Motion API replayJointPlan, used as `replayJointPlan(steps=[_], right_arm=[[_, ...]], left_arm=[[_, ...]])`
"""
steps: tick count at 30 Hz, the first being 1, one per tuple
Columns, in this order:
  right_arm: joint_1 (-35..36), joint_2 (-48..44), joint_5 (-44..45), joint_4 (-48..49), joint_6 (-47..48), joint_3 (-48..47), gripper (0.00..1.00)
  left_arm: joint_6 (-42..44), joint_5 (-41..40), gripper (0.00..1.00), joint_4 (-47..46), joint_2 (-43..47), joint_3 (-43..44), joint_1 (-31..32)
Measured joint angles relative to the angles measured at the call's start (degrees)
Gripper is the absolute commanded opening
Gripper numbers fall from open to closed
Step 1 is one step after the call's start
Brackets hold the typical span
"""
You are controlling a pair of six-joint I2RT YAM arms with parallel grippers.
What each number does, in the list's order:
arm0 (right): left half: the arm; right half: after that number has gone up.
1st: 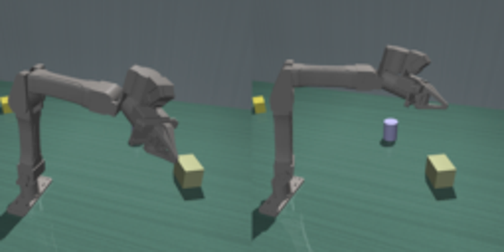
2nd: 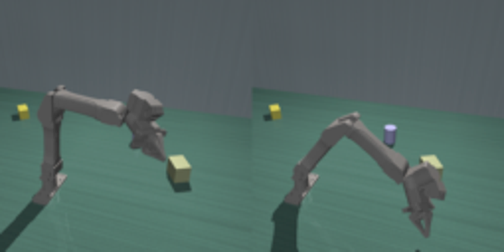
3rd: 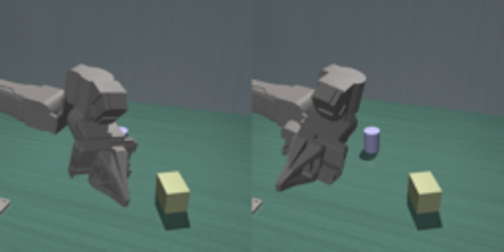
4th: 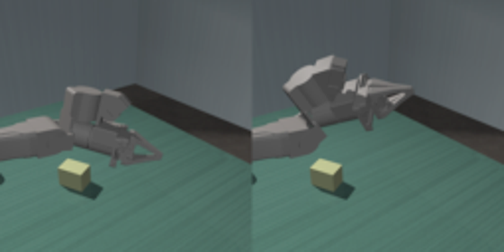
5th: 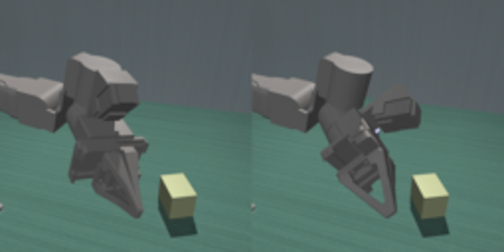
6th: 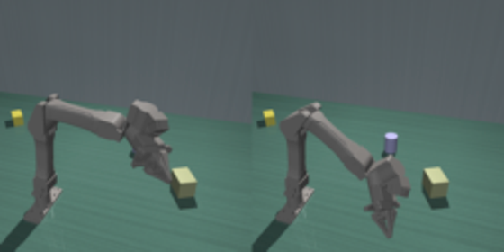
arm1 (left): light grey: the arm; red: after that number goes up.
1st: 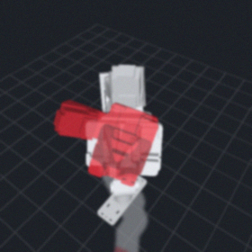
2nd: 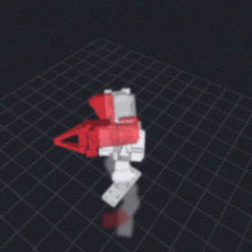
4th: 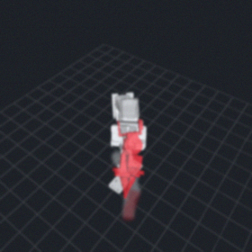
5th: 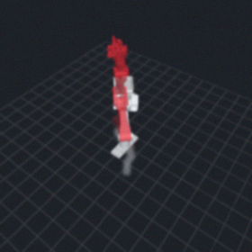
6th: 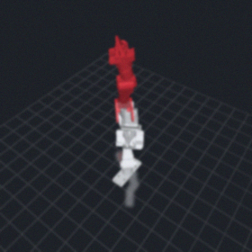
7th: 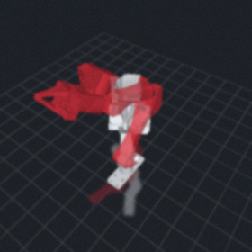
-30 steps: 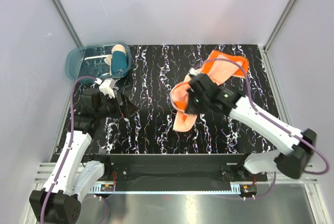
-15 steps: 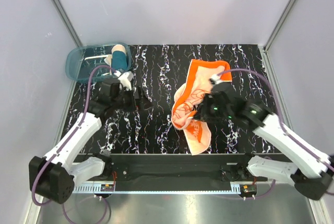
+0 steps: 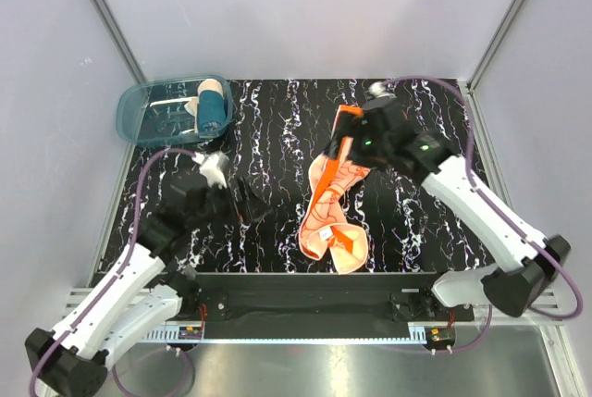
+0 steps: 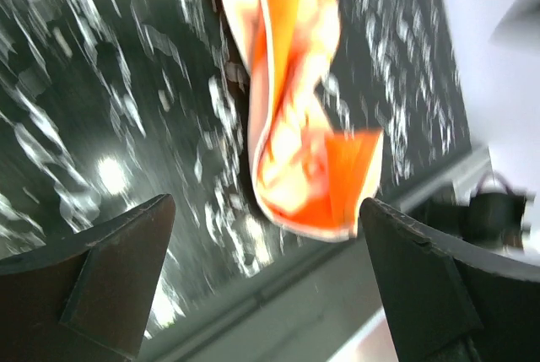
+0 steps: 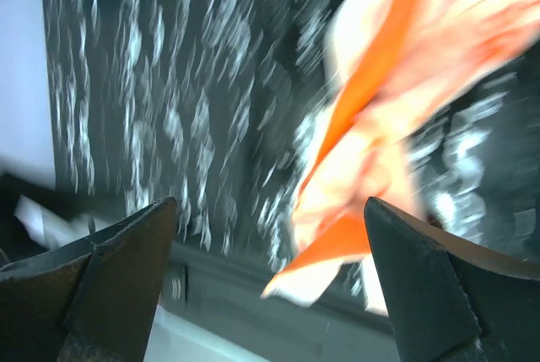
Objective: Roll the towels
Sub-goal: Move the towel to the center of the board, then flatten the towel
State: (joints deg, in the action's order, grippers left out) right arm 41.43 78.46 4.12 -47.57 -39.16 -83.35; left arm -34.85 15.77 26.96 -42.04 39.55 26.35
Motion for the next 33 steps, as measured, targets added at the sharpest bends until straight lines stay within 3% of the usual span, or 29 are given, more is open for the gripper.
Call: replayJointPlan(steps=[3,7,12,20,22,23,26,27,28,33], right_arm=[[-7.06,-3.34,3.85,-0.5,0.94,0.0,1.0],[-8.17,-3.13,5.55,-2.1,2.82,-0.79,1.0],[-8.35,-1.86,5.64,-2.03,3.37,2.97,1.0],[-8.92,-2.82,5.29,-2.08,3.37,9.25,1.0],[-9.35,-3.69,5.29,-2.05,3.39,10.16,1.0],[-9.6,-4.15,5.29,-2.03,3.39,10.58,1.0],[-10.16,-5.33,5.29,-1.97,3.39,11.82,1.0],[-10.32,-5.68,5.27,-1.86,3.39,12.35,1.0],[-10.38,-6.01,5.27,-1.84,3.37,12.96,1.0],[-10.47,-9.22,4.63,-1.62,2.21,18.73,0.94]], left_arm=[[-5.9,-2.49,0.99,0.72,1.03,-5.51,6.69],[-13.2,-6.8,0.99,1.05,-0.04,-7.02,17.27],[-14.95,-13.0,0.99,-2.73,-7.78,-2.75,30.45],[-13.68,-17.84,0.96,-9.81,-23.08,1.81,35.63],[-12.85,-18.75,0.83,-10.29,-26.1,3.04,35.69],[-12.35,-19.06,0.66,-10.38,-27.12,3.58,35.69],[-10.91,-19.52,0.34,-11.1,-30.32,5.57,35.69],[-10.23,-19.52,0.13,-11.41,-31.1,6.21,35.69],[-10.08,-19.52,0.0,-11.8,-31.71,6.75,35.69],[-6.75,-19.91,0.0,-10.21,-32.79,11.61,35.69]])
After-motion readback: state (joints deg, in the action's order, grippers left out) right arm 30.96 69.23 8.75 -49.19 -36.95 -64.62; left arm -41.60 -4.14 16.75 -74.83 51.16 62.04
